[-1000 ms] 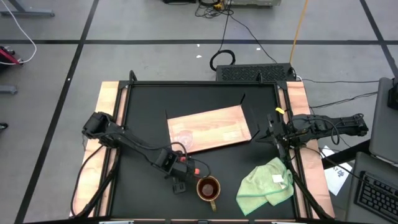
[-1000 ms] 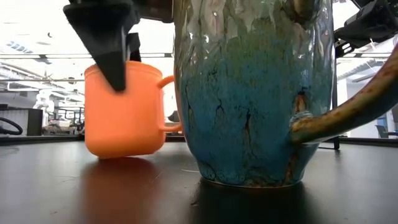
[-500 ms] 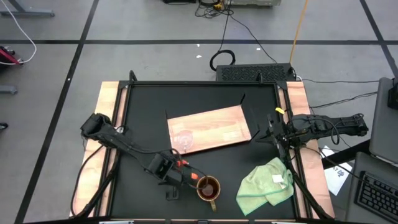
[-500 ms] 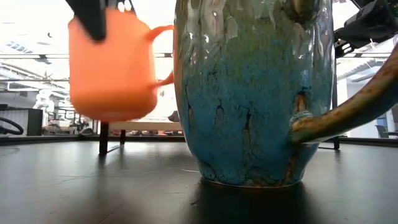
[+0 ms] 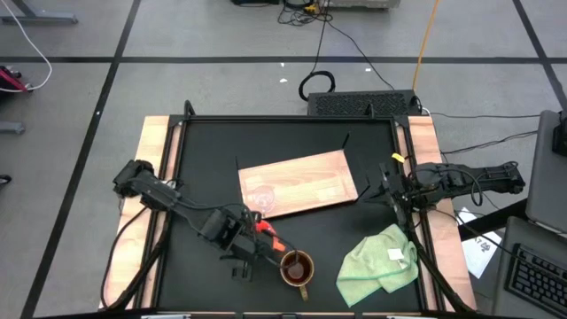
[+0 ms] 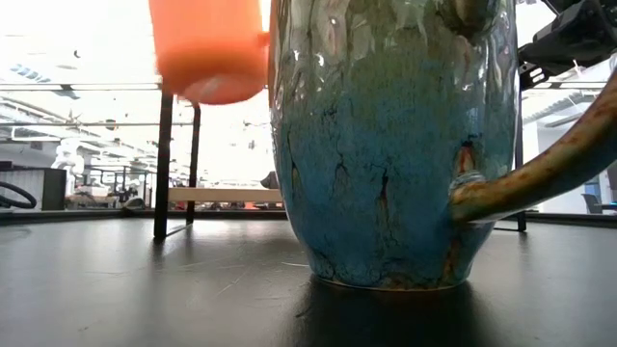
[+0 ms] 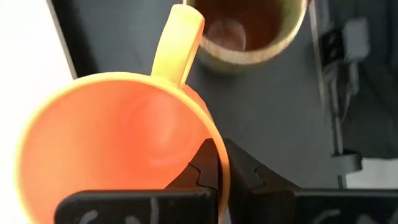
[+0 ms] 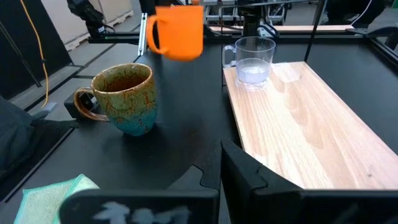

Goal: Stack small to large cups/mugs on shelf
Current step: Put the orange mug on the shelf

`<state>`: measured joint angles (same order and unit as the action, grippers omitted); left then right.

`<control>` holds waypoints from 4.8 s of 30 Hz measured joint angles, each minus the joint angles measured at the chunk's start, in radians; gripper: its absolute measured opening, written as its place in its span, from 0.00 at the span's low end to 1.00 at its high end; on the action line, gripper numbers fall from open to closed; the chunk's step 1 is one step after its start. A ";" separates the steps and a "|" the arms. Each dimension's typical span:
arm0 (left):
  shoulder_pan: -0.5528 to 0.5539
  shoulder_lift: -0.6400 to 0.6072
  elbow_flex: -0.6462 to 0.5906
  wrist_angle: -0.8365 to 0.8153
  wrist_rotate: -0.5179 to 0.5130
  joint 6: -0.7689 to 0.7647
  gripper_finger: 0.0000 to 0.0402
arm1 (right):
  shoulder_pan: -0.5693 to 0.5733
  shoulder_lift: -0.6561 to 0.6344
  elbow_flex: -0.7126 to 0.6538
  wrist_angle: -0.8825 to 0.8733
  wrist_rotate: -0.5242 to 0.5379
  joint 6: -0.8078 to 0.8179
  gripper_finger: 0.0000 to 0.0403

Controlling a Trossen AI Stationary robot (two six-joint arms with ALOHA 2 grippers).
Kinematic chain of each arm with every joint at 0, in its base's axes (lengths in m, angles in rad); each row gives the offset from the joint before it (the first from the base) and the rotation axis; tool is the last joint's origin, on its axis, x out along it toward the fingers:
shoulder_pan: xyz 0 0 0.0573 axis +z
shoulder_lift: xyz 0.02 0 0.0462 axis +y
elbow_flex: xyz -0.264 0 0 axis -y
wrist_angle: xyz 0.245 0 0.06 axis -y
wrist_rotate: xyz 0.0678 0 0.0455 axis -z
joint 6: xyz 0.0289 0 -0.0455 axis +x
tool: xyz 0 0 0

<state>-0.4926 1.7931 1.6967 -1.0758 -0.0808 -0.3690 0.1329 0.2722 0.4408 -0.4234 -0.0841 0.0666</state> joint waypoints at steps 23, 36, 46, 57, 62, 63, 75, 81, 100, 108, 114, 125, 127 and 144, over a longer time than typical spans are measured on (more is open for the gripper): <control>0.397 -0.001 0.317 -0.163 0.120 0.550 0.01 | 0.000 0.000 0.000 0.000 0.000 0.000 0.00; 0.587 0.053 0.317 -0.131 0.324 0.784 0.01 | 0.000 -0.001 0.000 0.001 0.000 -0.003 0.00; 0.691 0.157 0.315 -0.152 0.403 0.982 0.01 | 0.000 0.010 0.000 0.001 0.000 -0.002 0.00; 0.672 0.227 0.316 -0.187 0.421 1.236 0.01 | 0.000 0.012 0.000 0.001 0.000 -0.003 0.00; 0.658 0.245 0.316 -0.196 0.436 1.298 0.01 | 0.000 0.014 0.000 0.001 0.000 -0.002 0.00; 0.657 0.249 0.316 -0.200 0.438 1.315 0.01 | 0.000 0.015 0.000 0.001 0.000 -0.003 0.00; 0.659 0.252 0.316 -0.196 0.375 1.415 0.01 | 0.000 0.039 0.000 0.001 0.001 -0.003 0.00; 0.660 0.287 0.316 -0.198 0.322 1.436 0.01 | 0.000 0.056 0.000 0.001 0.001 -0.007 0.00; 0.634 0.344 0.315 -0.230 0.290 1.500 0.01 | 0.000 0.088 0.000 0.001 0.004 -0.006 0.00; 0.625 0.344 0.315 -0.231 0.322 1.501 0.01 | 0.000 0.088 -0.001 0.002 0.004 -0.006 0.00; 0.625 0.344 0.315 -0.231 0.354 1.516 0.01 | 0.000 0.088 0.000 0.002 0.004 -0.006 0.00; 0.622 0.336 0.248 -0.183 0.346 1.526 0.01 | 0.000 0.088 0.000 0.002 0.004 -0.007 0.00; 0.622 0.336 0.248 -0.184 0.343 1.519 0.01 | 0.000 0.088 0.000 0.002 0.004 -0.007 0.00; 0.618 0.340 0.245 -0.152 0.319 1.512 0.03 | 0.000 0.088 0.000 0.002 0.004 -0.007 0.00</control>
<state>0.1257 2.1334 1.9415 -1.2278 0.2382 1.1431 0.1329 0.3603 0.4404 -0.4217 -0.0803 0.0597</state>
